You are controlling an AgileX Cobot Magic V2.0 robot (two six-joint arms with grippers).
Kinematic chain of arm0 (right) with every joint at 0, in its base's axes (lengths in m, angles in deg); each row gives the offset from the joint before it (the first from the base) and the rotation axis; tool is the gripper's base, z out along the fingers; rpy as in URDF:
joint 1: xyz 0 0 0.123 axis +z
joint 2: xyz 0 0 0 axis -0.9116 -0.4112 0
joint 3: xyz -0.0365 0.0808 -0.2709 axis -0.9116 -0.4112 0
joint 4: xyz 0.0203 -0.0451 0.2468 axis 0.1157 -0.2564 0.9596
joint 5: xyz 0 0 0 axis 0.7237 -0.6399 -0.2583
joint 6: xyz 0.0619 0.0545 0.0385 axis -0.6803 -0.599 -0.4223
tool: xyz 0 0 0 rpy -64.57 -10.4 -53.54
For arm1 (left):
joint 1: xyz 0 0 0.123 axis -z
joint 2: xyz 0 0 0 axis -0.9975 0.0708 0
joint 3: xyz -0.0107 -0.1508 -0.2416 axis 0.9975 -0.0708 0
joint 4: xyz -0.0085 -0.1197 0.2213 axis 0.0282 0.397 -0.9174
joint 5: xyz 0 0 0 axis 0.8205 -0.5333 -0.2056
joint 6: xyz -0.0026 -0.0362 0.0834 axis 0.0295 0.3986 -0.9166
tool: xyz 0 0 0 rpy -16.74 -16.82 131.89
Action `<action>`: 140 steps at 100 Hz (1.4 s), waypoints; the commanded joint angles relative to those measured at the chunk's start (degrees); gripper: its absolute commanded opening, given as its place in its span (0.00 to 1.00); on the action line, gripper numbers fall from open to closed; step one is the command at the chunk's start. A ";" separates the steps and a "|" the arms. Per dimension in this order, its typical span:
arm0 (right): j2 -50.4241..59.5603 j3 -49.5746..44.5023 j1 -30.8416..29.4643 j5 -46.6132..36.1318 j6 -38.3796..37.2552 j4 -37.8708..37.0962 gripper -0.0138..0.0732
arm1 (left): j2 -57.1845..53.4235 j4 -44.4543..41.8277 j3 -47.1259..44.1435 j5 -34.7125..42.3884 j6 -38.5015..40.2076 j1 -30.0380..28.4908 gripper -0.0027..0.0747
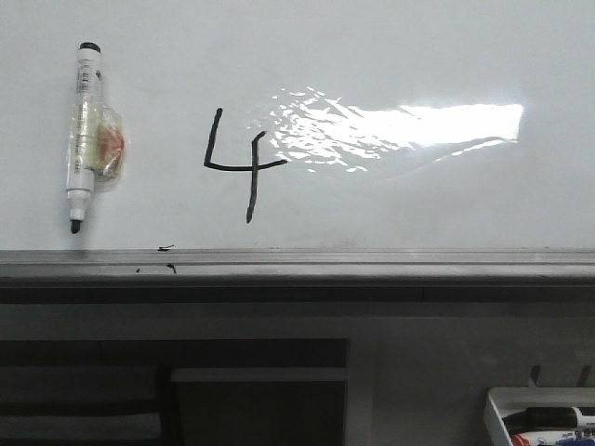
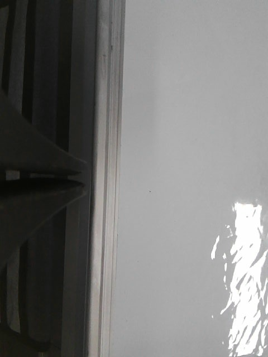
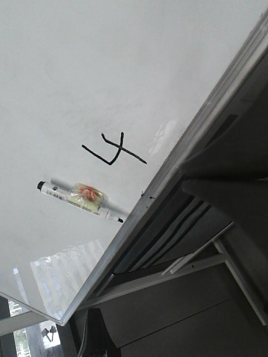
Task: Write number 4 on whiteboard
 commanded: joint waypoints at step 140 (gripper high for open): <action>23.71 -15.62 -48.47 15.87 0.58 -1.31 0.09 | -1.44 0.96 -0.89 3.59 0.53 -0.38 0.01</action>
